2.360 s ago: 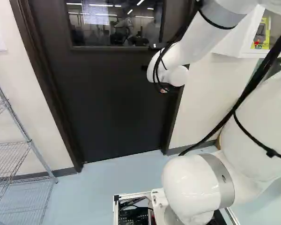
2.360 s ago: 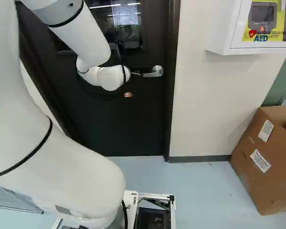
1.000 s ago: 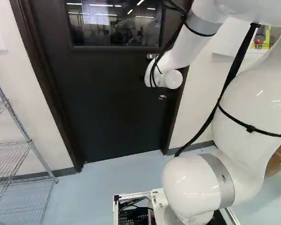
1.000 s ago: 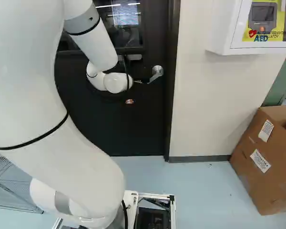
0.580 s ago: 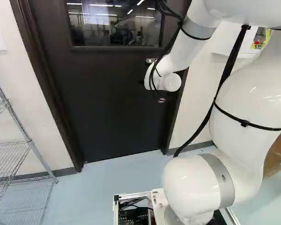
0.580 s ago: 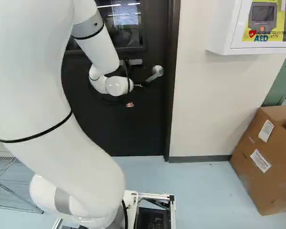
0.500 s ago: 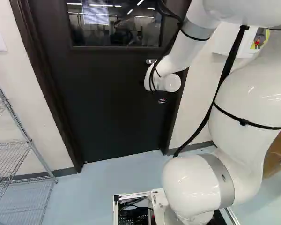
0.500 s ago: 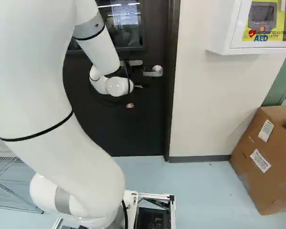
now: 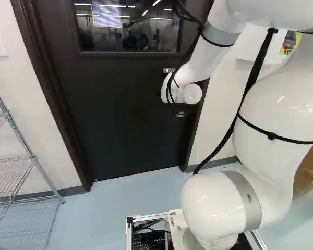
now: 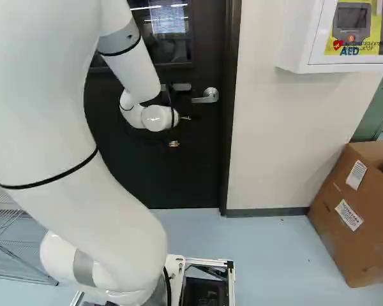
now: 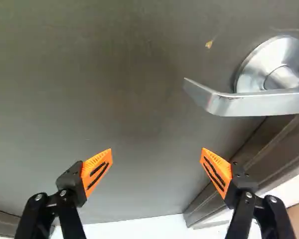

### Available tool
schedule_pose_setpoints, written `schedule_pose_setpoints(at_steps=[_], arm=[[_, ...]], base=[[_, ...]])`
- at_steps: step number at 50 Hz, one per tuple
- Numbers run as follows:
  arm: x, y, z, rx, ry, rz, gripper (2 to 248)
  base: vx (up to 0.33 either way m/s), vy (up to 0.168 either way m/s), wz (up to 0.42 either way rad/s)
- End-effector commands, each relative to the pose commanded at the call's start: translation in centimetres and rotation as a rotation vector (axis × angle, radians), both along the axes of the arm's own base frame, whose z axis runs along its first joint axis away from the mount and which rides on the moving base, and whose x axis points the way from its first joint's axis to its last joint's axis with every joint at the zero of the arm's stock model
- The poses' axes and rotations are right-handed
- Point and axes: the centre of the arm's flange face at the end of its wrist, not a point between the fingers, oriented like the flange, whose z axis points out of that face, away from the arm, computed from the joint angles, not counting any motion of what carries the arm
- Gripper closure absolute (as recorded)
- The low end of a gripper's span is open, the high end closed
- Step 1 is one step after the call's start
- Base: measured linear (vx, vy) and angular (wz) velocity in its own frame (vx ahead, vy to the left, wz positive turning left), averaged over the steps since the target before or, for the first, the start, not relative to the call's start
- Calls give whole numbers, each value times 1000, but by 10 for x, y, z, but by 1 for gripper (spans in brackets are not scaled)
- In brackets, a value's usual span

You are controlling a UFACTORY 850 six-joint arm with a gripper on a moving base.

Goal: Open the door and move inside

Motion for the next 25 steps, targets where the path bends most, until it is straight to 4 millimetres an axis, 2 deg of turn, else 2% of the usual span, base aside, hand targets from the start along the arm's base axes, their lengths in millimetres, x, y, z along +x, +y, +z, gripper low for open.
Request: schedule_pose_setpoints(at_steps=[10,25], arm=[[-18,-1,10,0,-22,-4,3],[-24,-1,25,-1,-58,-4,3]], base=[[0,0,0],[0,0,0]])
